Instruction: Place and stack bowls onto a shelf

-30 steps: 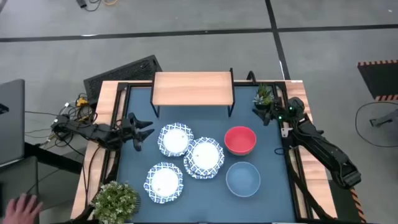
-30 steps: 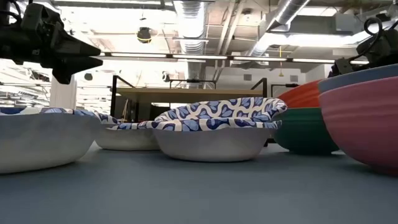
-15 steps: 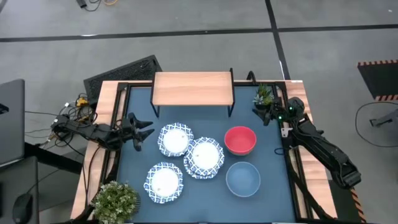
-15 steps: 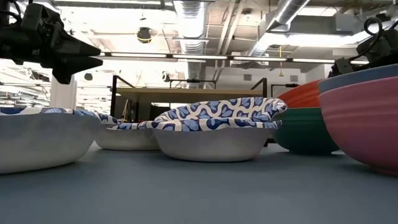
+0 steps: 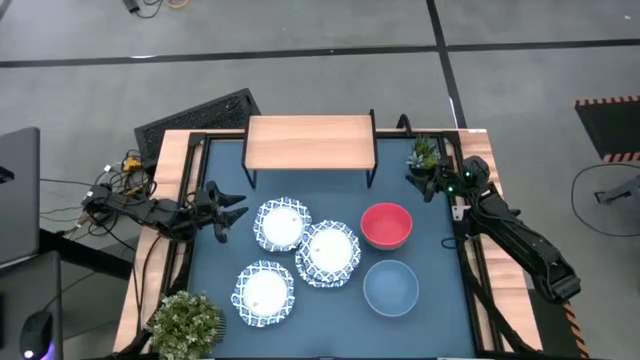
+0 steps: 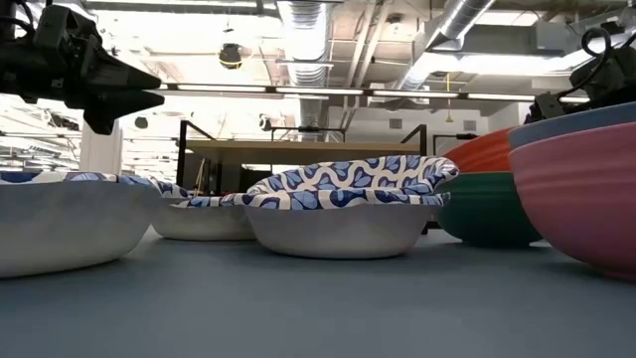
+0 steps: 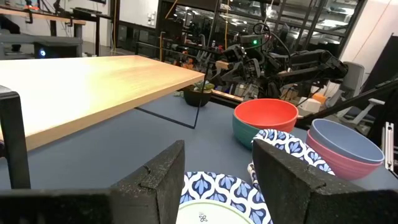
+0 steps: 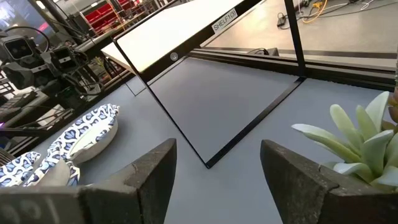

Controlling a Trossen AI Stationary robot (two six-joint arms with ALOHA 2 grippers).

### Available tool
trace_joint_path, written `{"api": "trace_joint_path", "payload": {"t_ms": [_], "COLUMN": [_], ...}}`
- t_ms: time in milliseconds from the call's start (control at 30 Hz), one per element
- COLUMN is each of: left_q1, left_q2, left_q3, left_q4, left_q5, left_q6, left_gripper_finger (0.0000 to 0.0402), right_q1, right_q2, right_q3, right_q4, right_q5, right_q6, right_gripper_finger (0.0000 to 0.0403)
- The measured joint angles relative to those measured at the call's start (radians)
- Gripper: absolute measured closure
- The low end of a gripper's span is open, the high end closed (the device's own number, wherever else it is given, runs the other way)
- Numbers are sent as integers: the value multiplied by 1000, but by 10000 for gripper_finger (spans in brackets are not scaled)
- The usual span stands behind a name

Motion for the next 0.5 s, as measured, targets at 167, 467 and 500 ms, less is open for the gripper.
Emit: {"api": "trace_joint_path", "payload": {"t_ms": [167,467,500], "left_q1": [0,0,0], "left_q2": [0,0,0], "left_q3": [0,0,0], "left_q4": [0,1,5], "left_q5": [3,-6,-6], "left_q6": [-67,-252,-252], "left_gripper_finger": [228,228,228], "right_q1": [0,0,0], "right_q2": [0,0,0], "right_q3": [0,0,0], "right_q4": [0,0,0], "right_q5": [0,0,0], "right_q6": [0,0,0], "right_gripper_finger": [143,143,143]}}
